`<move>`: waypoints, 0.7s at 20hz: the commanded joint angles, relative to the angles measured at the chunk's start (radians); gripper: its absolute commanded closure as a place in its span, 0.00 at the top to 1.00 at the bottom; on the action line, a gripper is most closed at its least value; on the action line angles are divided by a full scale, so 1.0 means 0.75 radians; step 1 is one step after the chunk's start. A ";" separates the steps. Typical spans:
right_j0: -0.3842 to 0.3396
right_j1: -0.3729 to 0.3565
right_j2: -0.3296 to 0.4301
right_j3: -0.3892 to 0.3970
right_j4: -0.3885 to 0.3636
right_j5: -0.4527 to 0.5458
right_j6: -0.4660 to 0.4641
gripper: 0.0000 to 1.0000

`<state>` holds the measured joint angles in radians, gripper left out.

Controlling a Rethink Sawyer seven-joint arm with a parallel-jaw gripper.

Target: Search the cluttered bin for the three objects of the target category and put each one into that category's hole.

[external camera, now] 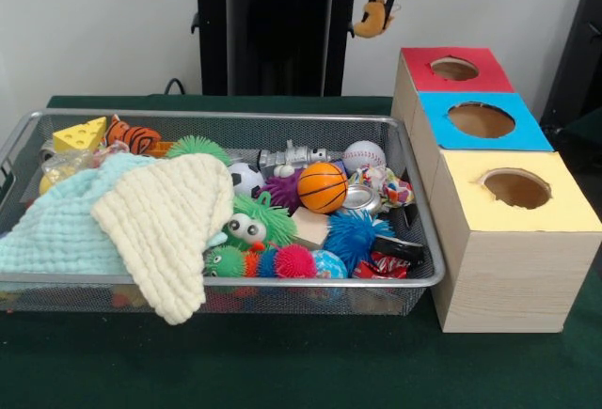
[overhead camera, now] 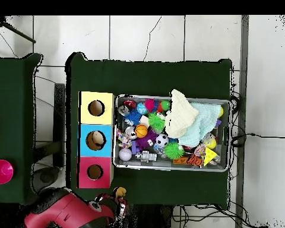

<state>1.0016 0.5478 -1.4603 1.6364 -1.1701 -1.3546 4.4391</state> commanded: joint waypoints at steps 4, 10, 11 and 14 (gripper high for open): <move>-0.111 0.173 -0.183 -0.111 0.184 -0.299 0.560 0.00; -0.111 0.145 -0.227 -0.217 0.191 -0.340 0.526 0.00; -0.116 0.145 -0.235 -0.228 0.192 -0.345 0.521 0.00; -0.123 0.138 -0.246 -0.281 0.191 -0.315 0.499 0.00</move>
<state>0.9445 0.6219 -1.6047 1.6269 -1.1098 -1.4861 4.4628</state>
